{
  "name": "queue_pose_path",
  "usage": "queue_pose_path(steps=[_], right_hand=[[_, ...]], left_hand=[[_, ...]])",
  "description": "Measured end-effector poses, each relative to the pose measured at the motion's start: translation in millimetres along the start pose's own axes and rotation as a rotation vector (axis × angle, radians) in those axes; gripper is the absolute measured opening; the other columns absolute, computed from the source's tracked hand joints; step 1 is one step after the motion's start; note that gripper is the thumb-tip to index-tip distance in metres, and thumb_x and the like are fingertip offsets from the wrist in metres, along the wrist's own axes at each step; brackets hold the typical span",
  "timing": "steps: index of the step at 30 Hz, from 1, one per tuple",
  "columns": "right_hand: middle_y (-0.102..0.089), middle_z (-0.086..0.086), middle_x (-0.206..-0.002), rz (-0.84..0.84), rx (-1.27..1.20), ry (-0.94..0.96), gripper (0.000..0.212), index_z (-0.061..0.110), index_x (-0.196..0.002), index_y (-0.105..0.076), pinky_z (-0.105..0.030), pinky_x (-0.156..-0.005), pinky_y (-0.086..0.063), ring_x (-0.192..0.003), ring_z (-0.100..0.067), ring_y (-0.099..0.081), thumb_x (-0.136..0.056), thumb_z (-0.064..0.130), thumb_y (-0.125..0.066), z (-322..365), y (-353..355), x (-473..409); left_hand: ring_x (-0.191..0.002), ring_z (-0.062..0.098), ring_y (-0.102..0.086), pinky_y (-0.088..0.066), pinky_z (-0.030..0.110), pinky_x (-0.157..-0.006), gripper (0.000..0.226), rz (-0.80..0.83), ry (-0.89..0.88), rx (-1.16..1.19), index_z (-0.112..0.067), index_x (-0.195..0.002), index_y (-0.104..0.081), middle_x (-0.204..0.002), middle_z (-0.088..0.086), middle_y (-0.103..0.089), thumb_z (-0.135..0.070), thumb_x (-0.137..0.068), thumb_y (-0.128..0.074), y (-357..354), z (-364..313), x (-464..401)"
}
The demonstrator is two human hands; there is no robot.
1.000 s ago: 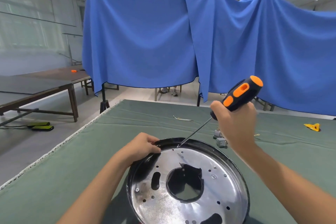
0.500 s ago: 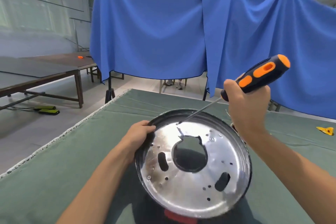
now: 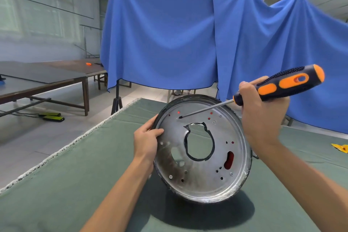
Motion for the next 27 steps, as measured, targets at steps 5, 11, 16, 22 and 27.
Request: queue_pose_path(steps=[5, 11, 16, 22, 27], right_hand=[[-0.054, 0.008, -0.046, 0.014, -0.023, 0.001, 0.029, 0.026, -0.046, -0.053, -0.019, -0.050, -0.042, -0.045, -0.010, -0.049, -0.071, 0.011, -0.057, 3, -5, 3], [-0.043, 0.011, -0.043, 0.010, -0.039, 0.004, 0.031, 0.024, -0.045, -0.046, -0.020, -0.046, -0.038, -0.042, -0.012, -0.041, -0.071, 0.012, -0.057, 10, -6, 1], [-0.045, 0.011, -0.043, 0.021, -0.053, 0.005, 0.033, 0.025, -0.045, -0.047, -0.019, -0.045, -0.039, -0.041, -0.009, -0.043, -0.073, 0.012, -0.057, 13, -9, 1], [-0.044, 0.011, -0.042, 0.032, -0.040, 0.017, 0.032, 0.025, -0.045, -0.046, -0.018, -0.045, -0.039, -0.040, -0.008, -0.042, -0.072, 0.011, -0.057, 15, -13, 3], [-0.048, 0.014, -0.043, 0.039, -0.028, 0.043, 0.030, 0.022, -0.050, -0.048, -0.016, -0.049, -0.042, -0.042, -0.005, -0.046, -0.074, 0.006, -0.057, 16, -14, 5]], left_hand=[[-0.086, 0.016, -0.069, -0.057, 0.028, -0.078, 0.050, 0.019, -0.038, -0.028, -0.014, -0.102, -0.072, -0.096, -0.001, -0.075, 0.019, -0.076, -0.046, -4, -6, 4], [-0.076, 0.008, -0.068, -0.056, 0.019, -0.067, 0.056, 0.024, -0.062, -0.037, -0.021, -0.098, -0.071, -0.088, -0.010, -0.074, 0.021, -0.071, -0.046, -7, -8, 7], [-0.073, 0.010, -0.067, -0.054, 0.018, -0.061, 0.057, 0.024, -0.060, -0.020, -0.017, -0.102, -0.072, -0.090, -0.006, -0.074, 0.021, -0.069, -0.046, -6, -9, 7], [-0.082, 0.015, -0.067, -0.054, 0.019, -0.063, 0.057, 0.048, -0.047, -0.015, -0.014, -0.108, -0.071, -0.097, -0.001, -0.074, 0.019, -0.069, -0.047, -5, -6, 5], [-0.081, 0.012, -0.066, -0.052, 0.023, -0.067, 0.041, 0.142, 0.038, -0.069, -0.017, -0.113, -0.064, -0.100, 0.000, -0.072, 0.007, -0.085, -0.046, -10, 4, 1]])
Point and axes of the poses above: each hand's wrist, its own x-axis away from the middle knuckle, its own y-axis out of the back of the hand, z = x × y, the point moved 8 cm from there along -x, towards the middle knuckle
